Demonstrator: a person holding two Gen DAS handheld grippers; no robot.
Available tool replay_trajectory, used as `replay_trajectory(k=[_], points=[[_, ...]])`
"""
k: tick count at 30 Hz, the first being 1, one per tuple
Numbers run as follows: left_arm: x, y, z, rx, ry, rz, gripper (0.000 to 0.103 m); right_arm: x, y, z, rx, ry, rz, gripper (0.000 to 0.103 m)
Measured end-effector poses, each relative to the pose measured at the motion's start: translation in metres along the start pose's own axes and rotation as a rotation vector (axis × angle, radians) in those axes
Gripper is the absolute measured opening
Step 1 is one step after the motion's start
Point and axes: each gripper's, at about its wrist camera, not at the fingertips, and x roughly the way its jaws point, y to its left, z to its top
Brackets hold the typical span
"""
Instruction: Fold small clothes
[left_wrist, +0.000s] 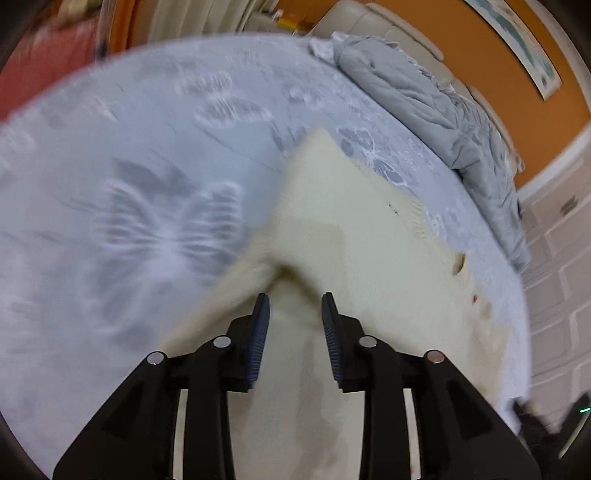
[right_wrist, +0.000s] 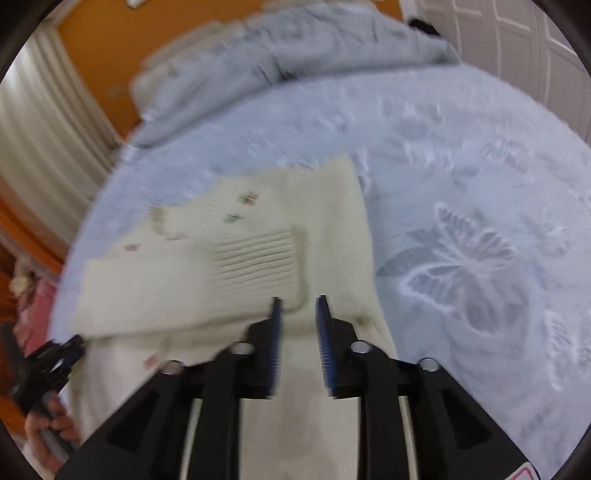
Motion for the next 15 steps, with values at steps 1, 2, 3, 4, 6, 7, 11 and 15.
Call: replay_trajectory(k=[1, 2, 3, 4, 6, 7, 11, 15], points=[[-0.012, 0.002, -0.004, 0.031, -0.004, 0.039, 0.037, -0.021, 0.000, -0.012, -0.017, -0.010, -0.017, 0.053], [-0.025, 0.005, -0.009, 0.063, -0.007, 0.080, 0.042, -0.036, -0.002, -0.022, -0.033, -0.016, -0.034, 0.061], [-0.036, 0.008, -0.015, 0.092, -0.010, 0.105, 0.043, -0.049, -0.003, -0.036, -0.052, -0.018, -0.047, 0.062], [-0.050, 0.012, -0.023, 0.130, -0.010, 0.141, 0.044, -0.064, -0.004, -0.056, -0.078, -0.002, -0.068, 0.063], [-0.069, 0.018, -0.039, 0.185, 0.004, 0.206, 0.056, -0.075, -0.007, -0.089, -0.101, 0.047, -0.109, 0.065], [-0.078, 0.022, -0.047, 0.199, 0.017, 0.224, 0.060, -0.083, -0.012, -0.109, -0.104, 0.078, -0.122, 0.066], [-0.108, 0.055, -0.088, 0.146, 0.127, 0.203, 0.090, -0.097, -0.035, -0.174, -0.025, 0.185, -0.122, 0.073], [-0.115, 0.101, -0.131, -0.004, 0.240, 0.147, 0.090, -0.103, -0.043, -0.216, 0.028, 0.253, -0.123, 0.080]])
